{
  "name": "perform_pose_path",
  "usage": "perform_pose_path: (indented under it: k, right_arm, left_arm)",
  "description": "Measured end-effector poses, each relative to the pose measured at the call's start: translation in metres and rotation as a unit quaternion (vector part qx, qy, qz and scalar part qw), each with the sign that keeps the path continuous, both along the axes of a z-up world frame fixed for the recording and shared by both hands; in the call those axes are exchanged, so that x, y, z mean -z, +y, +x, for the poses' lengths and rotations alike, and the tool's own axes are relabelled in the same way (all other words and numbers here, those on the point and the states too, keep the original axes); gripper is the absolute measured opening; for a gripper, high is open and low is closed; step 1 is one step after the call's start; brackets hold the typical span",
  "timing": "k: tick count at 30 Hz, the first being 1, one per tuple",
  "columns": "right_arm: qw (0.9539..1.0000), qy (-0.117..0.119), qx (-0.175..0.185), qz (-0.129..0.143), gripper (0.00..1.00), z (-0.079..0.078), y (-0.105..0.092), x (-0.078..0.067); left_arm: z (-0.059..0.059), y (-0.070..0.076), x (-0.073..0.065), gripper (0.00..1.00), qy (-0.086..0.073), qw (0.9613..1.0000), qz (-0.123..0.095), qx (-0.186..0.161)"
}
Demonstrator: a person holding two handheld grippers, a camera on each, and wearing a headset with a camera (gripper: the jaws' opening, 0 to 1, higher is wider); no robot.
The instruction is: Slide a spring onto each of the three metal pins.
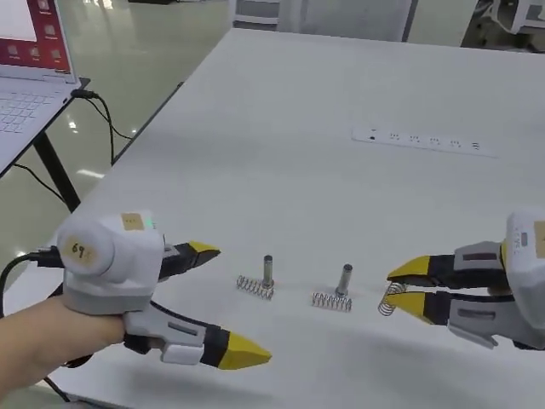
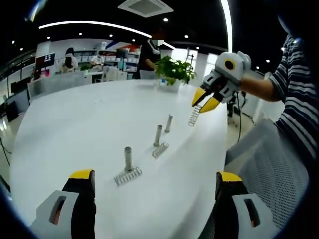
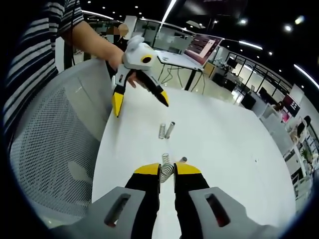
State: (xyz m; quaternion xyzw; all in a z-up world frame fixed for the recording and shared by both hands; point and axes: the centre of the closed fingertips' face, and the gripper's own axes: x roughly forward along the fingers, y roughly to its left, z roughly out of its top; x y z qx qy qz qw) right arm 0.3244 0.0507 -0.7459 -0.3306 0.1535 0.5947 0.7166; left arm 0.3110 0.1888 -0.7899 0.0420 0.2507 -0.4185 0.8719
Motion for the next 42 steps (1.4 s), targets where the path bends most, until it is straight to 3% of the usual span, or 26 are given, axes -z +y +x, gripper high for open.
perform_pose_path:
  k: [4,11,15,22,31,42]
  right_arm:
    - [0.9999,-0.002,0.016,0.001,0.07,0.008,-0.007,-0.001]
    - [0.9988,-0.006,0.049,-0.004,0.07,0.028,-0.021,-0.002]
    - [0.9979,-0.008,0.064,-0.003,0.07,0.039,-0.028,-0.005]
    - [0.997,-0.008,0.076,-0.009,0.07,0.054,-0.033,-0.005]
    - [0.9964,-0.003,0.084,-0.014,0.07,0.069,-0.031,-0.002]
    - [0.9957,0.007,0.091,-0.016,0.07,0.074,-0.031,0.006]
  left_arm:
    - [0.003,0.007,-0.002,0.98,-0.007,0.9999,0.004,-0.014]
    - [0.008,0.01,-0.008,0.98,-0.011,0.9996,-0.008,-0.026]
    - [0.008,0.012,-0.004,0.98,-0.008,0.9996,-0.001,-0.026]
    - [0.008,0.013,-0.006,0.98,-0.007,0.9995,-0.006,-0.029]
    - [0.008,0.017,-0.005,0.98,-0.004,0.9992,-0.005,-0.039]
    - [0.008,0.02,-0.005,0.98,-0.002,0.999,-0.004,-0.046]
